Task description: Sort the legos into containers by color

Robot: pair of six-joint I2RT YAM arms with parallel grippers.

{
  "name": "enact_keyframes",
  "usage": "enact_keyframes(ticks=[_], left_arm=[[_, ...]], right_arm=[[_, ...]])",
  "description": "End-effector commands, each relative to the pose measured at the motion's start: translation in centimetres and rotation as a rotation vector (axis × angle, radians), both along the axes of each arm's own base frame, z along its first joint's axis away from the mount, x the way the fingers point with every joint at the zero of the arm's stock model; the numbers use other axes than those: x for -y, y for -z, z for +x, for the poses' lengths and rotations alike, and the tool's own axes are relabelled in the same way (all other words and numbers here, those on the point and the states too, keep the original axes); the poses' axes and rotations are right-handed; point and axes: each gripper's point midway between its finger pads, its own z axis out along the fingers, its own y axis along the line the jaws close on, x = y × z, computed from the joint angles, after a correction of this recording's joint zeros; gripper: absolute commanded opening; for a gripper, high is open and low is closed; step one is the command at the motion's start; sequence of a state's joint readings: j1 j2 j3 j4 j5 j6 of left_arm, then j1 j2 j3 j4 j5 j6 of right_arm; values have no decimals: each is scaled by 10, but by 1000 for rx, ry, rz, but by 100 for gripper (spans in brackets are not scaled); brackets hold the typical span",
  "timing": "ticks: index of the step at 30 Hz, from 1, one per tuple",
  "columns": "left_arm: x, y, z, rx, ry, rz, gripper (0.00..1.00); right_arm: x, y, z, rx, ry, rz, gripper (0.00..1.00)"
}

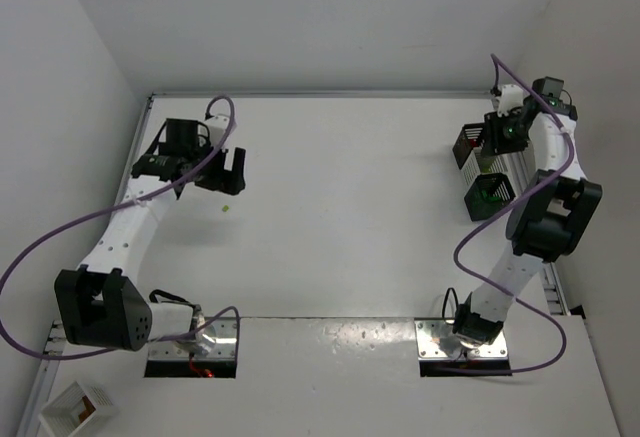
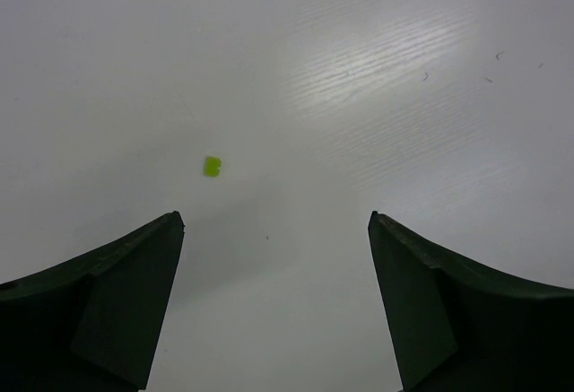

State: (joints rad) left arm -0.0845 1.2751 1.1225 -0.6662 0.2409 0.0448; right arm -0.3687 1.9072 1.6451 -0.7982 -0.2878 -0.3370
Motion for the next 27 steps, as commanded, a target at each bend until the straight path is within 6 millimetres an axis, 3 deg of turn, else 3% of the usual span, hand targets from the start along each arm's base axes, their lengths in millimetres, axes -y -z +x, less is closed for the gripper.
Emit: enact_keyframes(ticks=[1,5,8,9,15,22,27], left_arm=[[-2,25,-11,-68,51,67,89],[-7,50,-10,-138,42,132,65],[-12,67,-5,-184,42,203,54],[-15,68,-1,-187,30,219,51],[-25,80,15,-181,22,293,50],[-33,124,18,-259,39,335,50],[-32,135,29,-262,56,346,48]], right_arm=[[-37,-59,-2,154,-65,75,40],[-78,-65,-18,156,-108,168,38],[-105,-61,-30,138,-144,225,38],[-112,-67,-32,158,-150,240,38],[-140,-63,-42,159,-188,260,38],[-153,-62,-47,151,-192,280,38],[-157,-63,-49,165,-206,277,38]])
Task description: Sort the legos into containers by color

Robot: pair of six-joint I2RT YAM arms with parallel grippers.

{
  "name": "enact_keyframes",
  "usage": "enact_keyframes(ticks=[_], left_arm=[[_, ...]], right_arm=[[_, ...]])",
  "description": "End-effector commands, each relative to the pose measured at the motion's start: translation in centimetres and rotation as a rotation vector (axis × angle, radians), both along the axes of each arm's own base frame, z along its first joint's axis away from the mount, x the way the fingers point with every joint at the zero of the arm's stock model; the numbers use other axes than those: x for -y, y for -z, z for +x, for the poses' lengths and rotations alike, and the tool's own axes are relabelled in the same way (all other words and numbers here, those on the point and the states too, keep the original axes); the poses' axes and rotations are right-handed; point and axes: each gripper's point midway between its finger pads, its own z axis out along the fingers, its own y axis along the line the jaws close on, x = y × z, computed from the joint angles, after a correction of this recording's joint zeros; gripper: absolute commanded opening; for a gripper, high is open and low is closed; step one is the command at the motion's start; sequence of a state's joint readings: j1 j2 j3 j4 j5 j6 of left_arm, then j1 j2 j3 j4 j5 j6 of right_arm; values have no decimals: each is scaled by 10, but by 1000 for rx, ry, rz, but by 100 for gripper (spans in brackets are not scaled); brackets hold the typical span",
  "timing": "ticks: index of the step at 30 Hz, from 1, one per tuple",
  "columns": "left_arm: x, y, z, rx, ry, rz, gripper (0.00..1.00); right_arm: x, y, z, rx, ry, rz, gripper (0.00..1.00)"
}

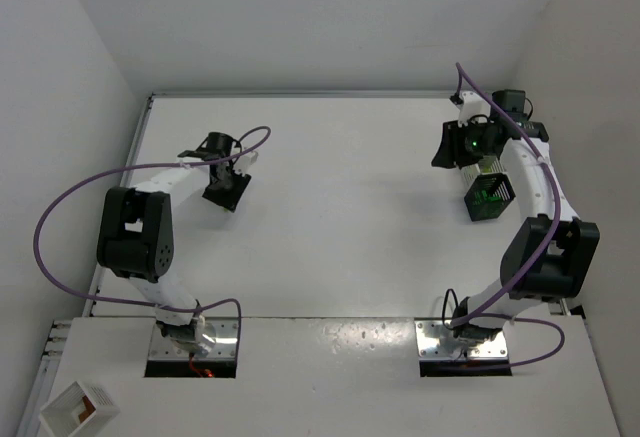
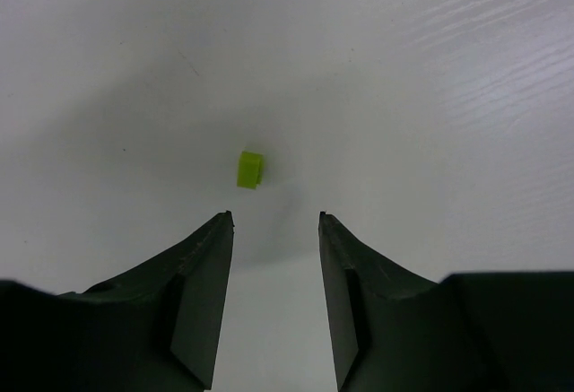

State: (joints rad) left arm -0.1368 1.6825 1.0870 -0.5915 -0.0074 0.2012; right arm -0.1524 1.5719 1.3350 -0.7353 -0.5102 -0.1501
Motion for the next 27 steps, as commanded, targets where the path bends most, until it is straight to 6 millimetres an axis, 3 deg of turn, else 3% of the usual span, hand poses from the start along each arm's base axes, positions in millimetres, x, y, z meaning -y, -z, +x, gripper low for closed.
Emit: enact_keyframes(ticks=[1,8,18,22,27], left_arm=[[-3,-4,16,48,11,4,48],[-10,14,21,6,12,16,48],[-18,23,28,-2,-6,12,47],[-19,28,30,-15,-1,-1,45],[-20,35,28,-34,5,-14,35]], right_arm=[[-7,-18,3,75,-8,12,38],[-10,-15,1,66,-17,13,38],[-10,-15,1,66,-17,13,38],[-10,-15,1,66,-17,13,38],[-10,-15,1,66,-17,13,38]])
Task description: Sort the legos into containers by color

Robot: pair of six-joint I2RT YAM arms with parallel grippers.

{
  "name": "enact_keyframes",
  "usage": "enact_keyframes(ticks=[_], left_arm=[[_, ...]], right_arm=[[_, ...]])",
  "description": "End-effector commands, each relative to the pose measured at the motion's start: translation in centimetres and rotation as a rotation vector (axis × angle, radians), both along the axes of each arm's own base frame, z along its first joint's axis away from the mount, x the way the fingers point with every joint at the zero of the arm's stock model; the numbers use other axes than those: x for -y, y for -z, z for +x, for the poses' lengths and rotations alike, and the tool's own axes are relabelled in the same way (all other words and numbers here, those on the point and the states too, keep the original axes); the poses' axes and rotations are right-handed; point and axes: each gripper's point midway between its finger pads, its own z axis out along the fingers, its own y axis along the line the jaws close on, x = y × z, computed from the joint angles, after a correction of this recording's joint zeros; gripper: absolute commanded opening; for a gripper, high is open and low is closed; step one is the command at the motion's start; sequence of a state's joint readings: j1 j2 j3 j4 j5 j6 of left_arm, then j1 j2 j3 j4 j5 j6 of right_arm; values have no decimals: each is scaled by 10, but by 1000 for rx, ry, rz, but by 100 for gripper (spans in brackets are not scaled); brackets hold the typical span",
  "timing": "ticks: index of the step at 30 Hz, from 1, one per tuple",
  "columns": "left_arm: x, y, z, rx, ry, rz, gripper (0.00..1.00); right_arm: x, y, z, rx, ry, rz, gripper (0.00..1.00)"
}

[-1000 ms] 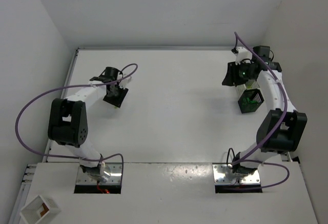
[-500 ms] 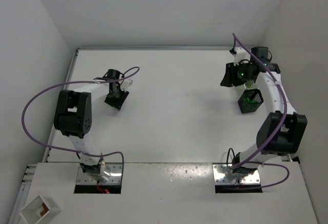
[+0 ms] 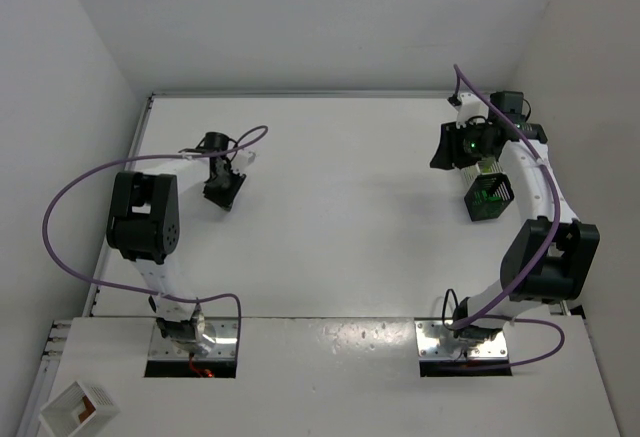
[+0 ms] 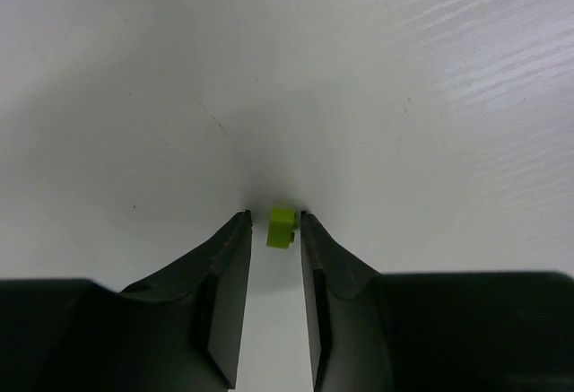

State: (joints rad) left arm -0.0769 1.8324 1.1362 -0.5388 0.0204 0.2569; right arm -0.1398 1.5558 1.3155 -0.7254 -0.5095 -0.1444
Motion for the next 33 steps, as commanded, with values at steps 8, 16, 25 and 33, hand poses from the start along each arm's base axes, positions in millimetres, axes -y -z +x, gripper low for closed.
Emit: enact_keyframes(ticks=[8,16,25,33], left_arm=[[0,7,0,-15,20,-34,28],[-1,6,-11,-27,29,-31,32],[1,10,-14,-45,32,-40,32],[2,14,-21,-64,34,-48,28]], right_arm=[[-5,-11,3,44,-9,15,38],[-5,-11,3,44,-9,15,38],[-5,-14,2,53,-9,13,38],[-7,-12,3,49,-22,18,38]])
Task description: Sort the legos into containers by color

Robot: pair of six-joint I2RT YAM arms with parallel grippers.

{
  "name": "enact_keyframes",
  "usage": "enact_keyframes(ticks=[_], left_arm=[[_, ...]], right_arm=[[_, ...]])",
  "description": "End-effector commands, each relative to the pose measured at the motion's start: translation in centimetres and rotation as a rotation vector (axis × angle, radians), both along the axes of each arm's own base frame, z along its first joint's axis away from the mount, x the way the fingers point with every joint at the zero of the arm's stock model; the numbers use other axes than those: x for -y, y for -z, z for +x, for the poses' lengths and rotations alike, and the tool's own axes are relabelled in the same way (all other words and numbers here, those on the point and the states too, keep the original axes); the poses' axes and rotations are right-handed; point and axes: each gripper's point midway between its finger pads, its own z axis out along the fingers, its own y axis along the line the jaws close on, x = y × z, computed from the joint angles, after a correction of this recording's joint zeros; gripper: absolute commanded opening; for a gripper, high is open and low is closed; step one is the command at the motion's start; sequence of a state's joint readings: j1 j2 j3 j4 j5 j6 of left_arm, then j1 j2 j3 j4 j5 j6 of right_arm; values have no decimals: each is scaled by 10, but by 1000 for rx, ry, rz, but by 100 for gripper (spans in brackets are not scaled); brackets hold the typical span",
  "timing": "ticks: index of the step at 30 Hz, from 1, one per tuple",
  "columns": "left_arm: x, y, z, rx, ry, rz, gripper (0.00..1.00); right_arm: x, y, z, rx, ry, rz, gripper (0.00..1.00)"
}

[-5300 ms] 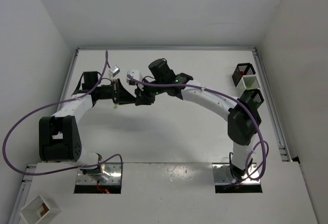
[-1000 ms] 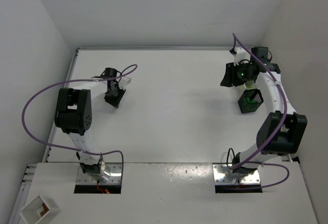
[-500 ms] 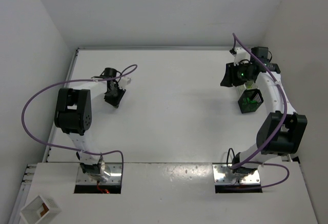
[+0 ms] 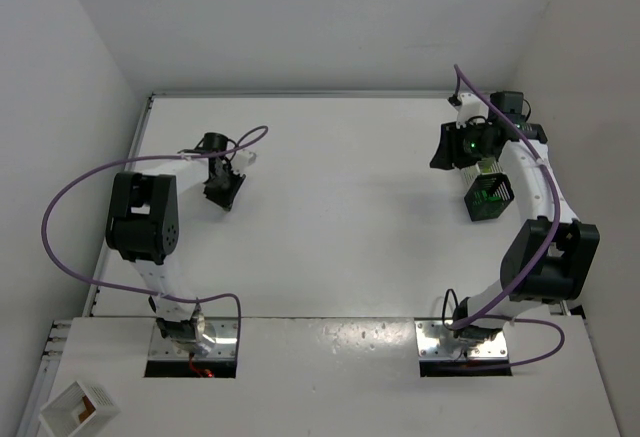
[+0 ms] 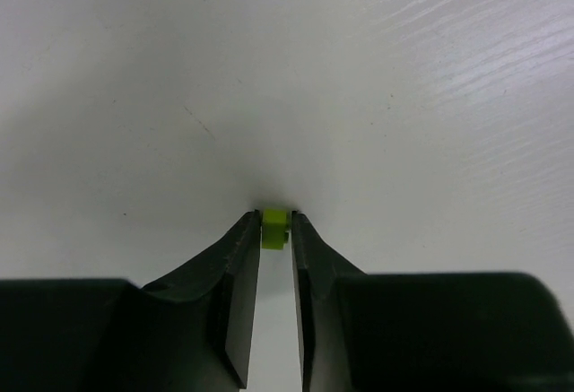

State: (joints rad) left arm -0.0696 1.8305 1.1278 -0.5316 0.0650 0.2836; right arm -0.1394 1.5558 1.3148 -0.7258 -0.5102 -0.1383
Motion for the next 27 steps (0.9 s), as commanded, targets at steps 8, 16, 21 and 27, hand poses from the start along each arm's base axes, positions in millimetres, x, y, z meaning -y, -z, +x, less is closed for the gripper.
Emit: enact_keyframes(ticks=[8,16,21,27], left_arm=[[2,15,-26,-85,-1,-39,18],[62,-39,-19,-9,17,-503,7],[108,-116,-19,73,95,-887,6],[144,-195,-39,77,253,-1187,5]], right_arm=[[-21,-22,4,86,-49,56,37],[-86,-47,2,163,-142,235,36],[-141,-73,-1,259,-261,301,36],[-185,-70,-22,320,-472,257,40]])
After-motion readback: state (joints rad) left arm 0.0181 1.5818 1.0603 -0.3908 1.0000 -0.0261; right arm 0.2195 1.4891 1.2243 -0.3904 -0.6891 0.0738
